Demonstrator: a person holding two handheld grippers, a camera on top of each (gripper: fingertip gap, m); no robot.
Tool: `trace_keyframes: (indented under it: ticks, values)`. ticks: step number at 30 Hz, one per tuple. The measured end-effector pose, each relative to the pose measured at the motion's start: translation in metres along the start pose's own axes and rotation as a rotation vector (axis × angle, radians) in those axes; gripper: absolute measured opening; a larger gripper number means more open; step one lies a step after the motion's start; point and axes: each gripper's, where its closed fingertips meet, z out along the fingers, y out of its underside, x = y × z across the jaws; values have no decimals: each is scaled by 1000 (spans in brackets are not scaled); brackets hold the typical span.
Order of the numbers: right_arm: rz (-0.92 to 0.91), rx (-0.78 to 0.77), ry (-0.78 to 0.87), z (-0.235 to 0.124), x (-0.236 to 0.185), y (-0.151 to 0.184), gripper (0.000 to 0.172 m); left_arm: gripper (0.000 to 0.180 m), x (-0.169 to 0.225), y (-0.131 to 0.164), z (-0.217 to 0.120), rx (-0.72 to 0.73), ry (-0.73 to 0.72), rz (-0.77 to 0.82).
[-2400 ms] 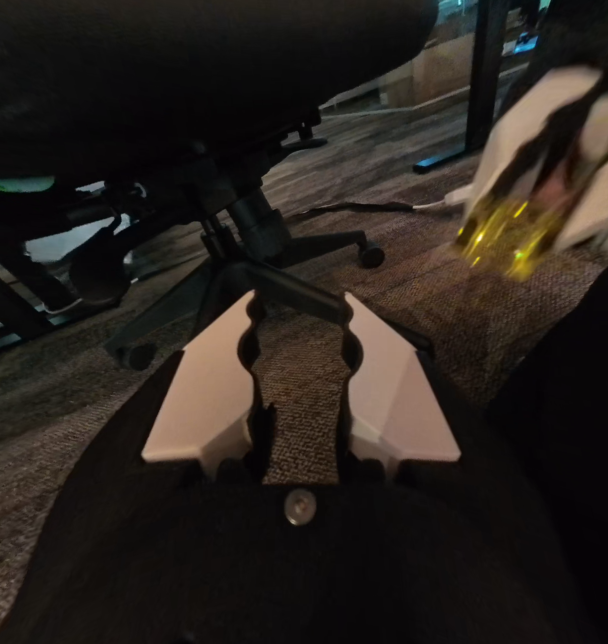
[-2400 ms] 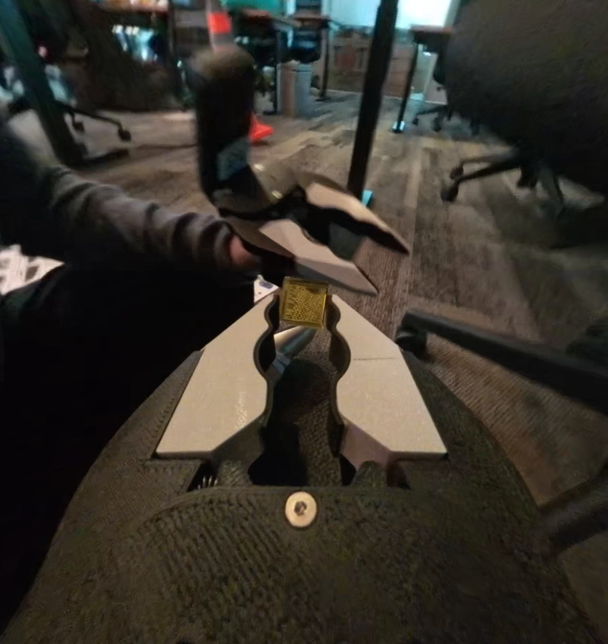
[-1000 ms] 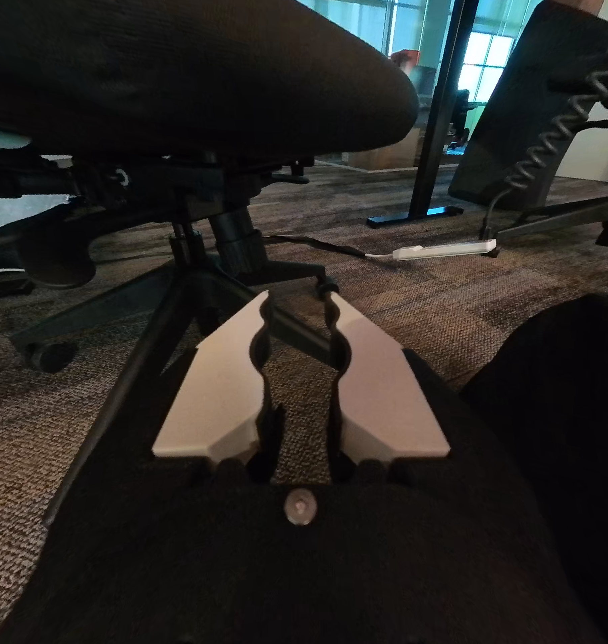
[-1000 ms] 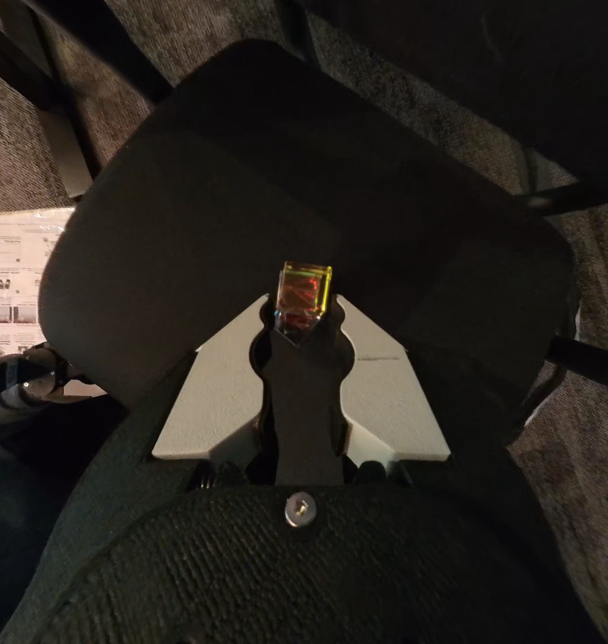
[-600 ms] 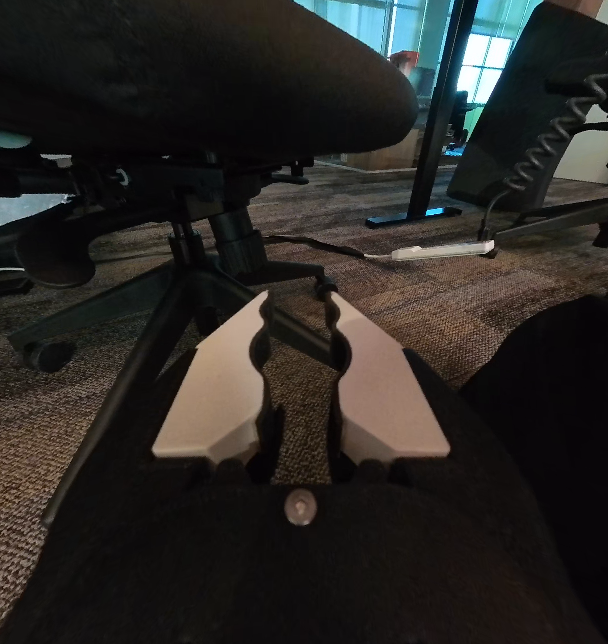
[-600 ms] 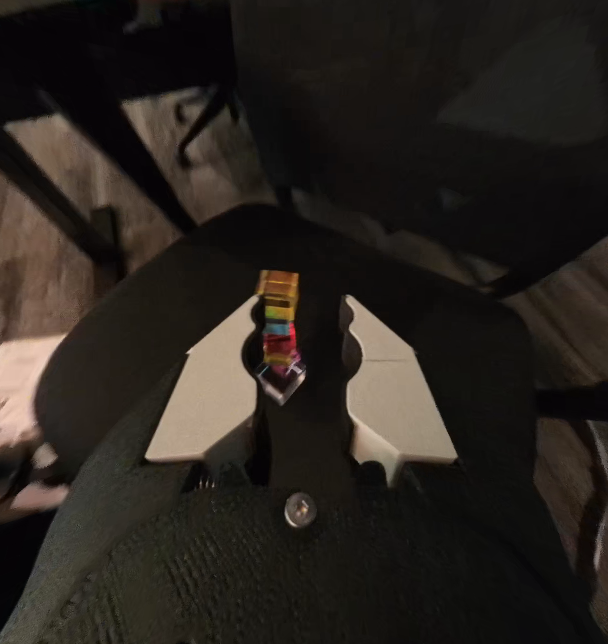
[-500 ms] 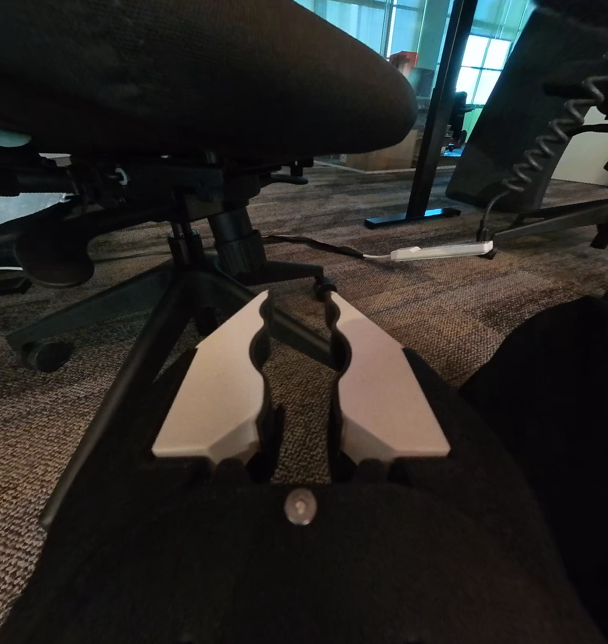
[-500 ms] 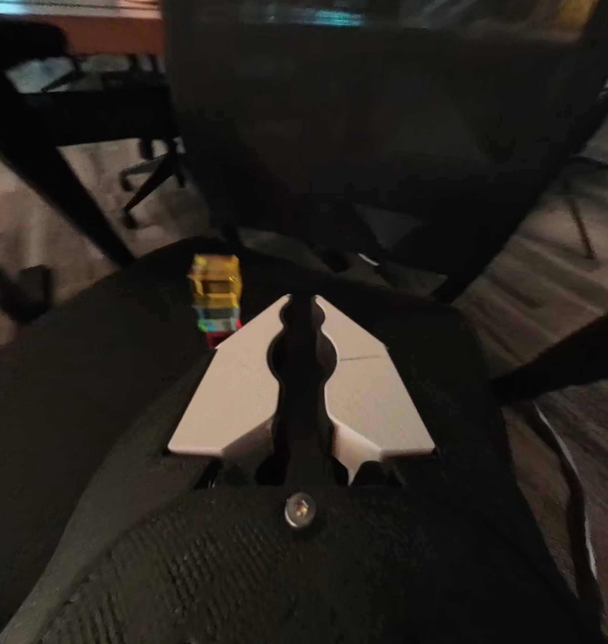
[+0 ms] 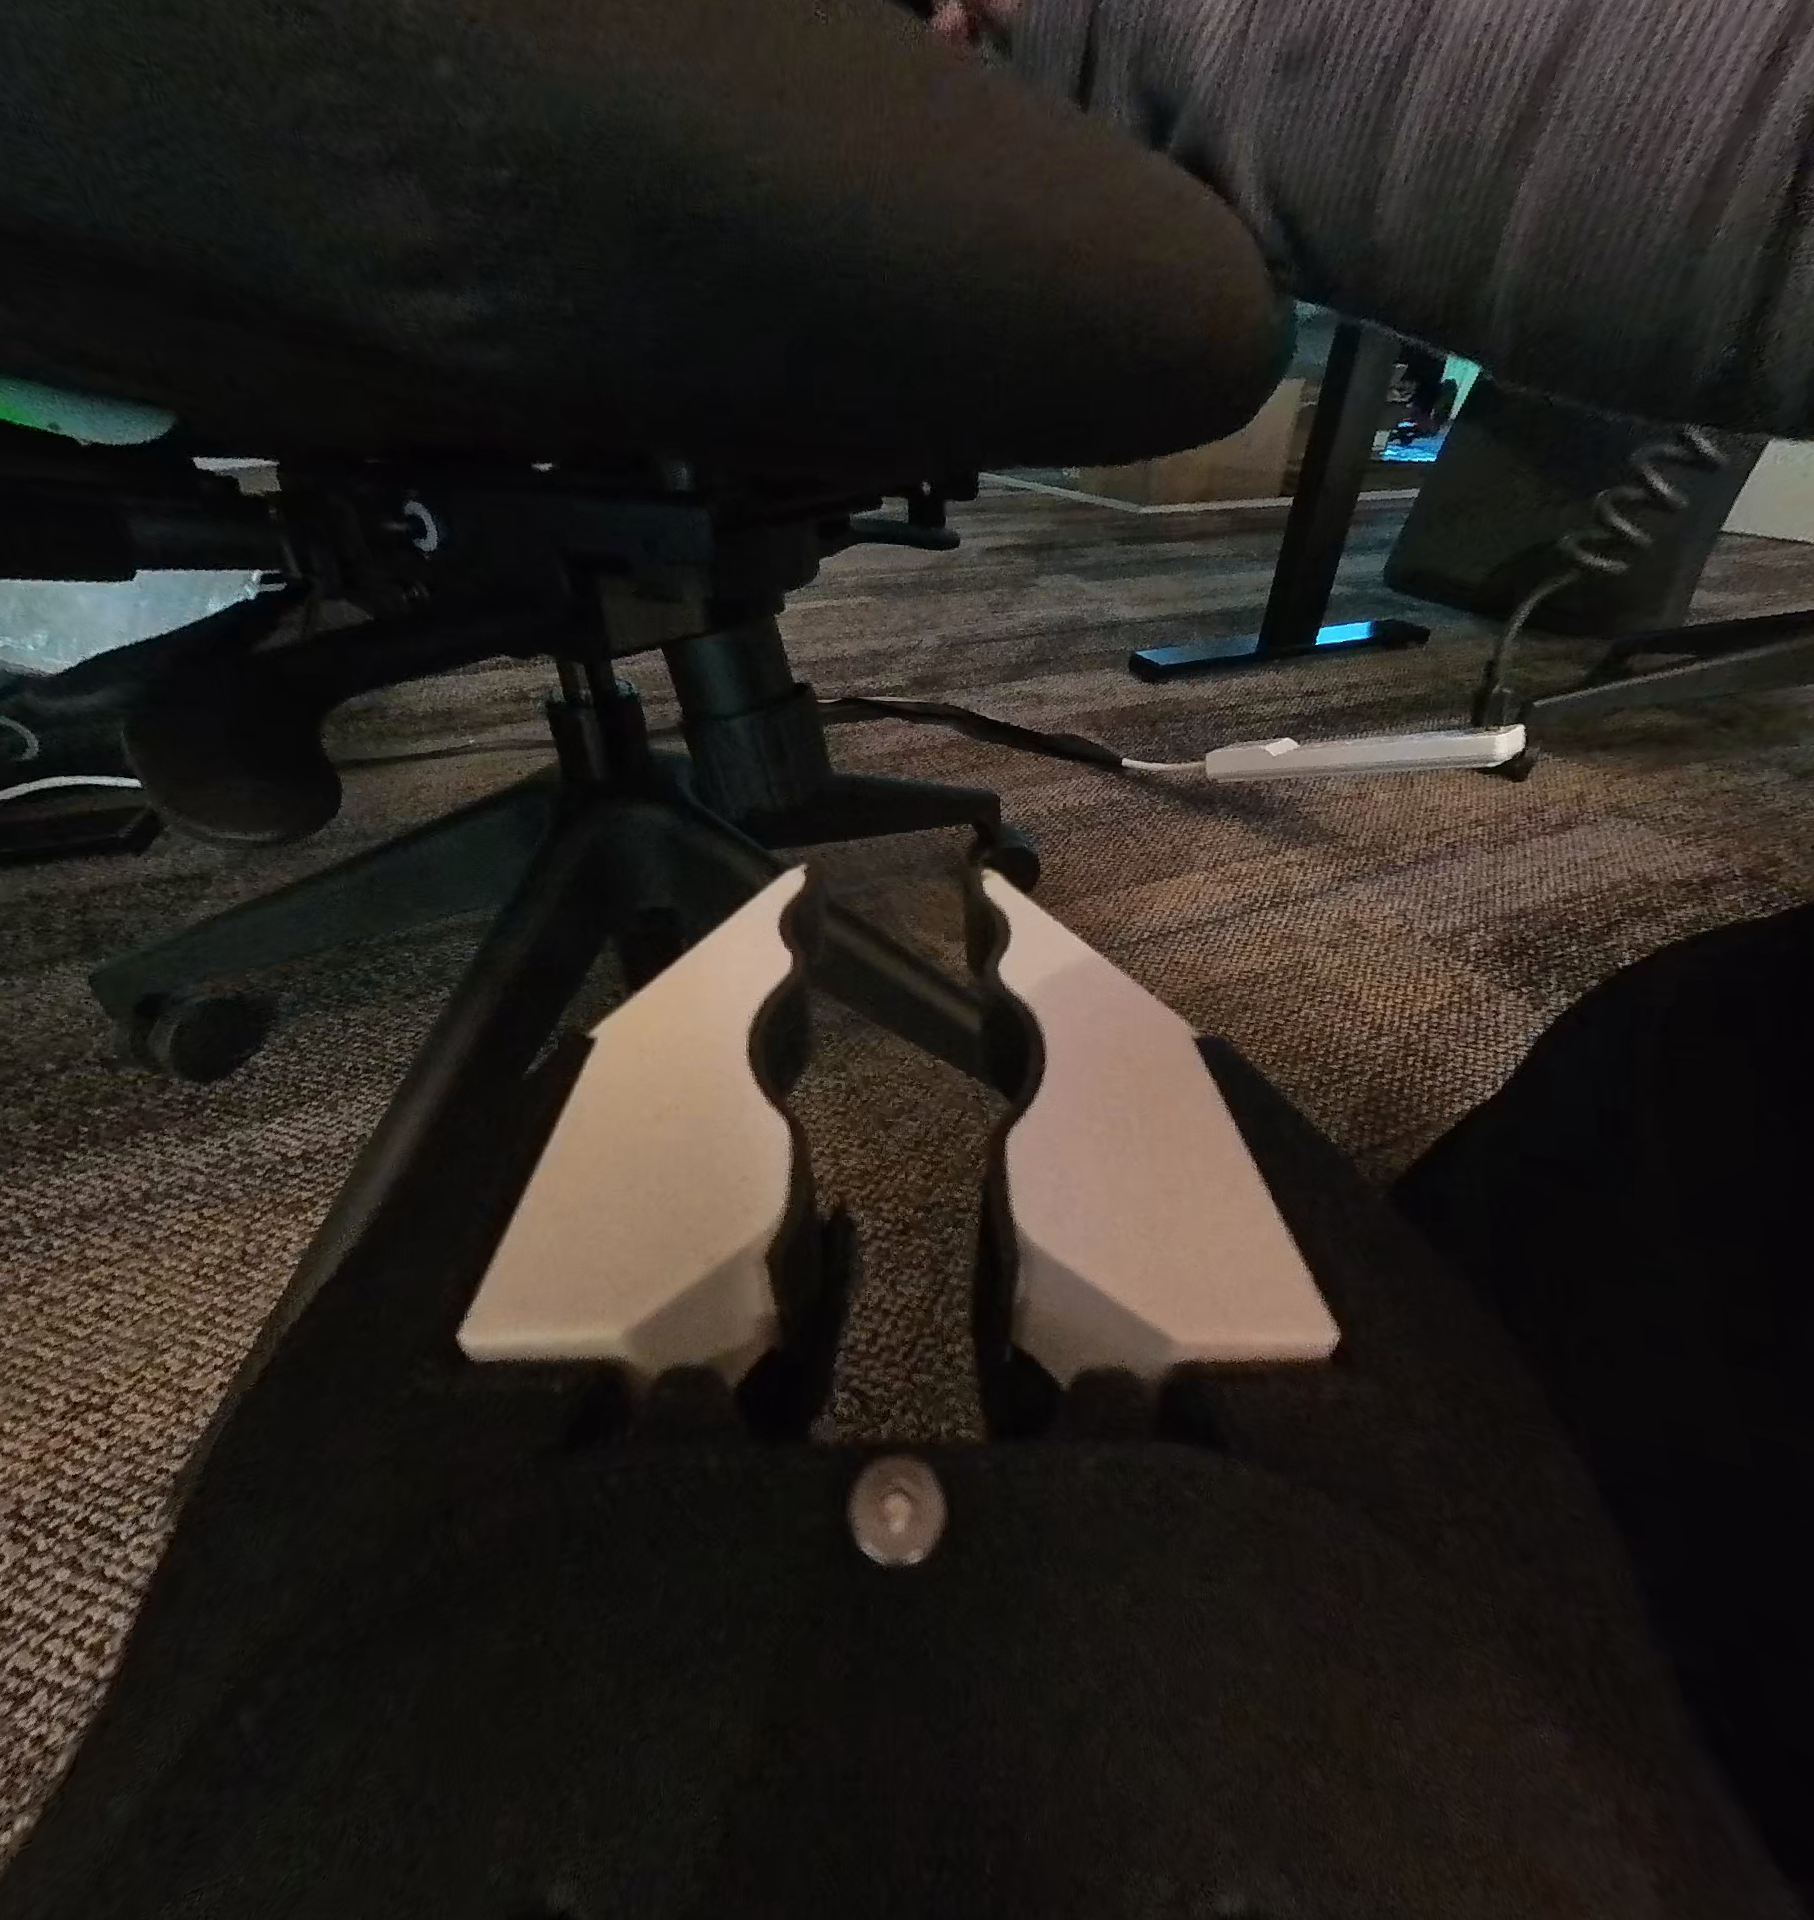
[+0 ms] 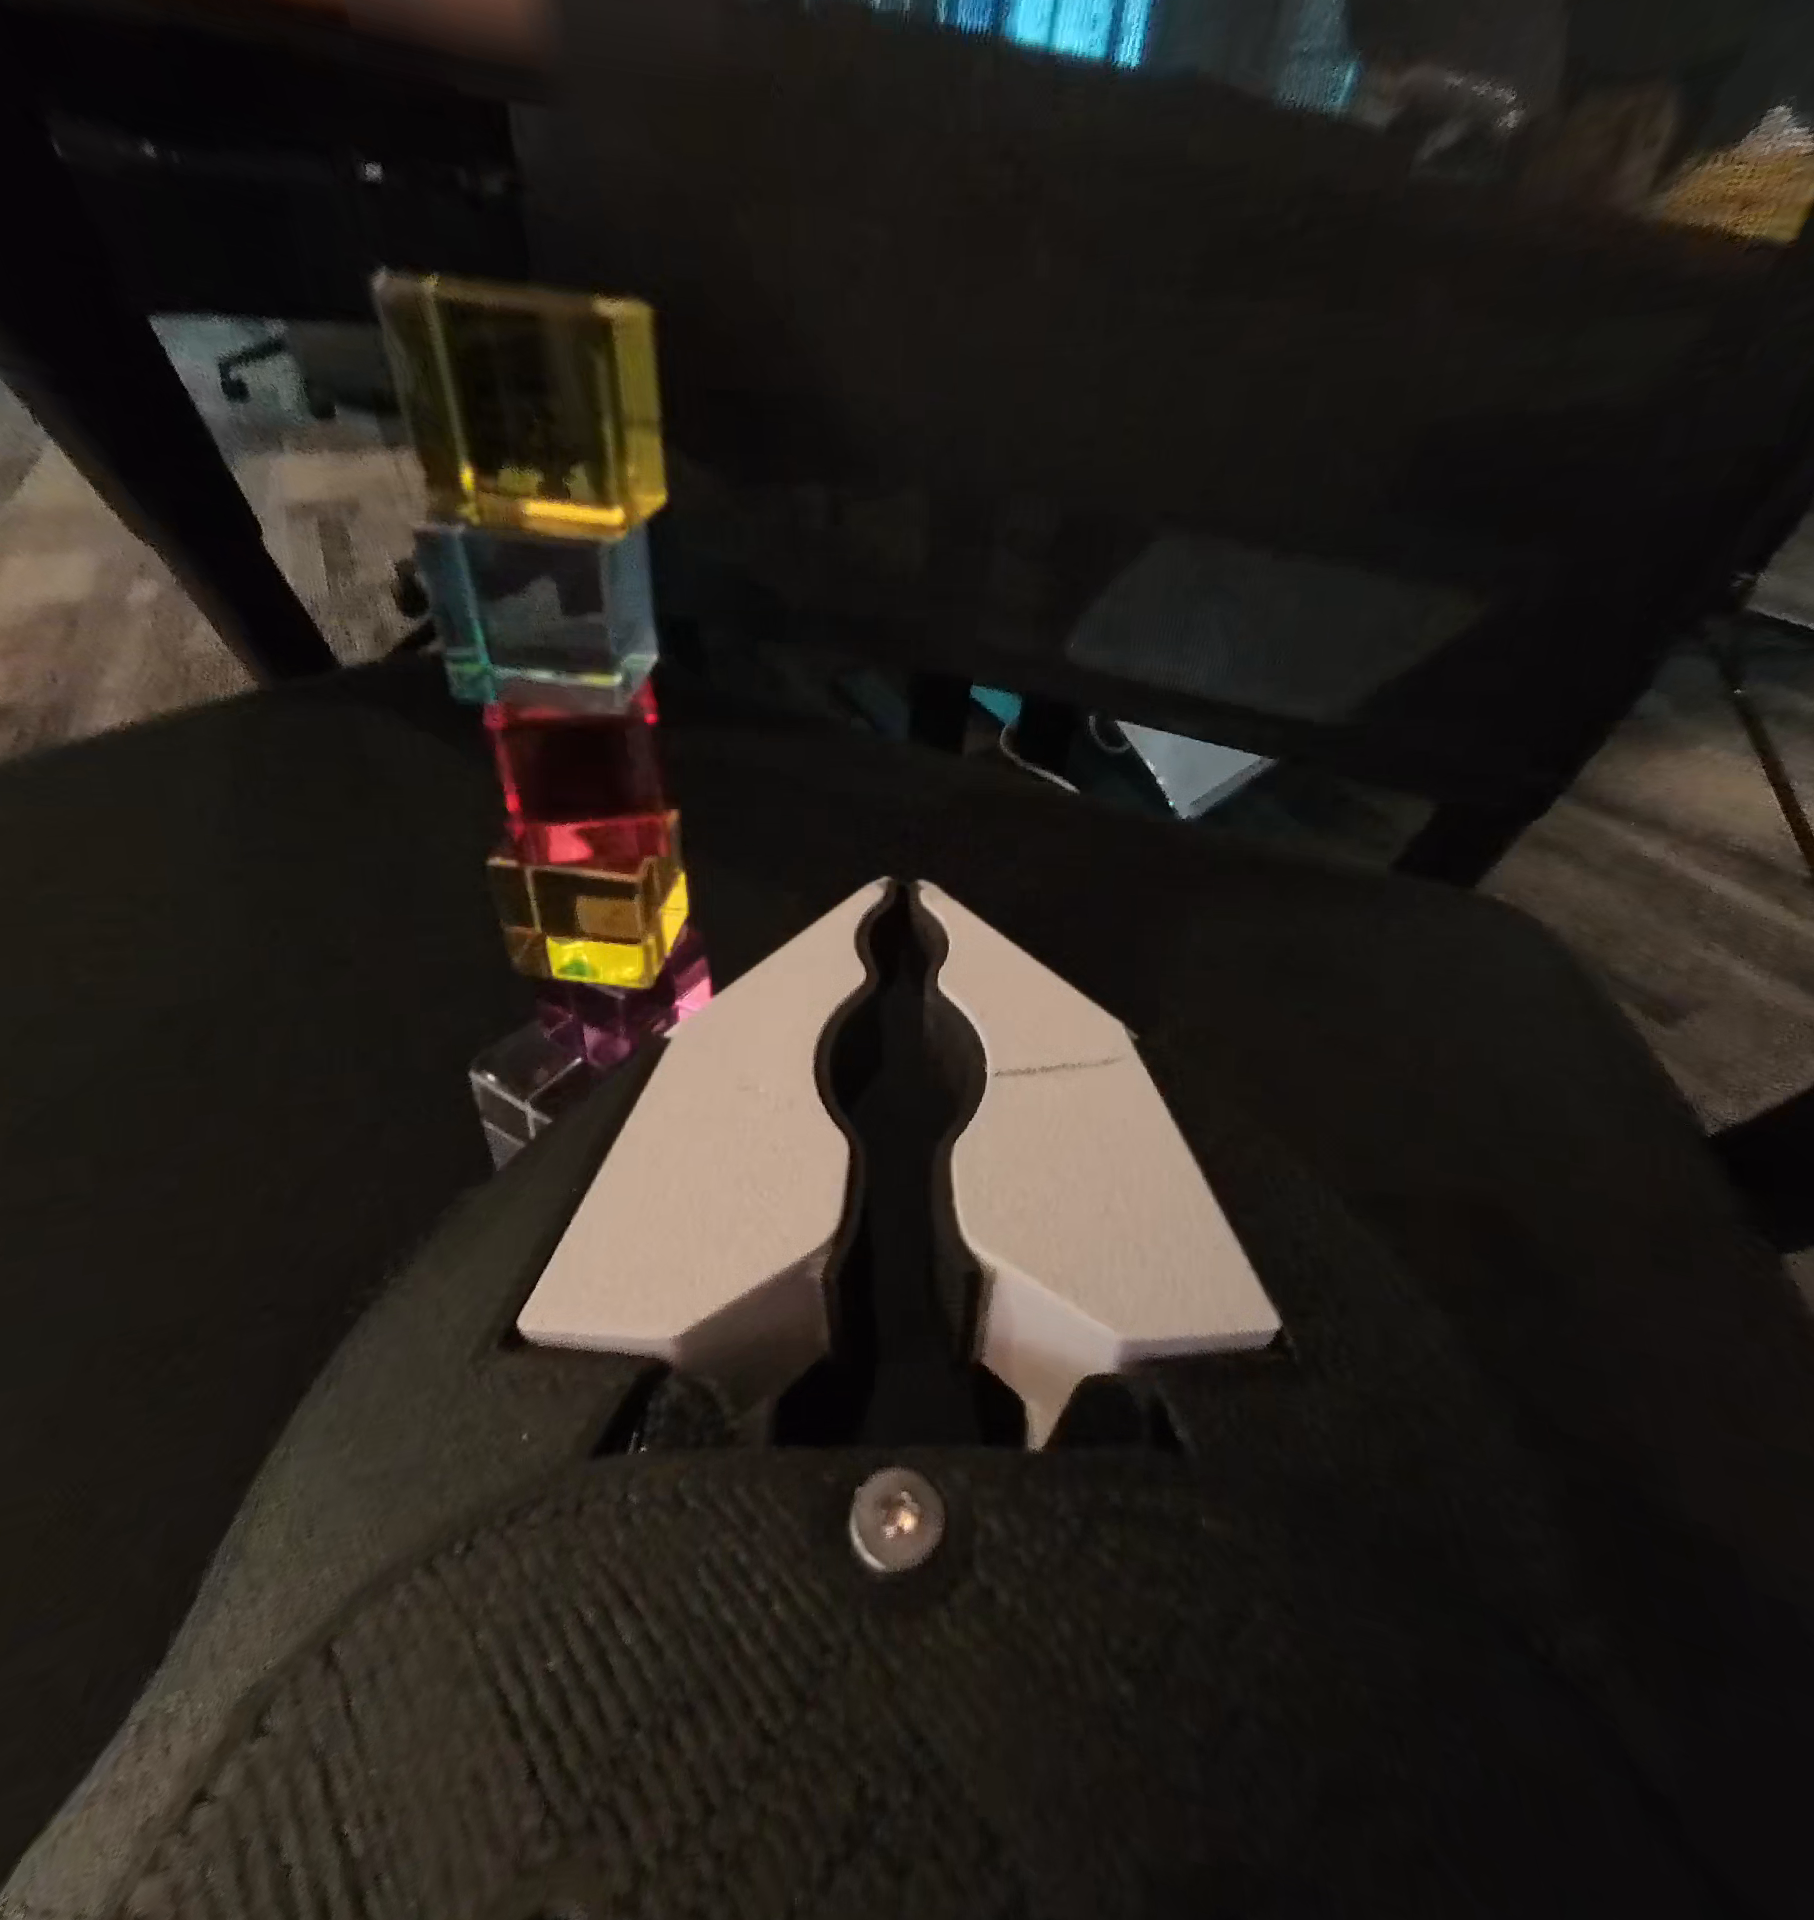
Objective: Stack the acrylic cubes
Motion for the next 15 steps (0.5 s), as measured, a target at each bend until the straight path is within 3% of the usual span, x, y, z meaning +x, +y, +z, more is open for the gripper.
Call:
trace_keyframes:
  ticks: [10,15]
  values:
    - [-193,-211,-107,16,-30,32,0,25,-5,0,-4,4,-24,-10]
    - [-250,-211,-122,16,-37,33,0,25,-6,-1,-5,7,-26,-14]
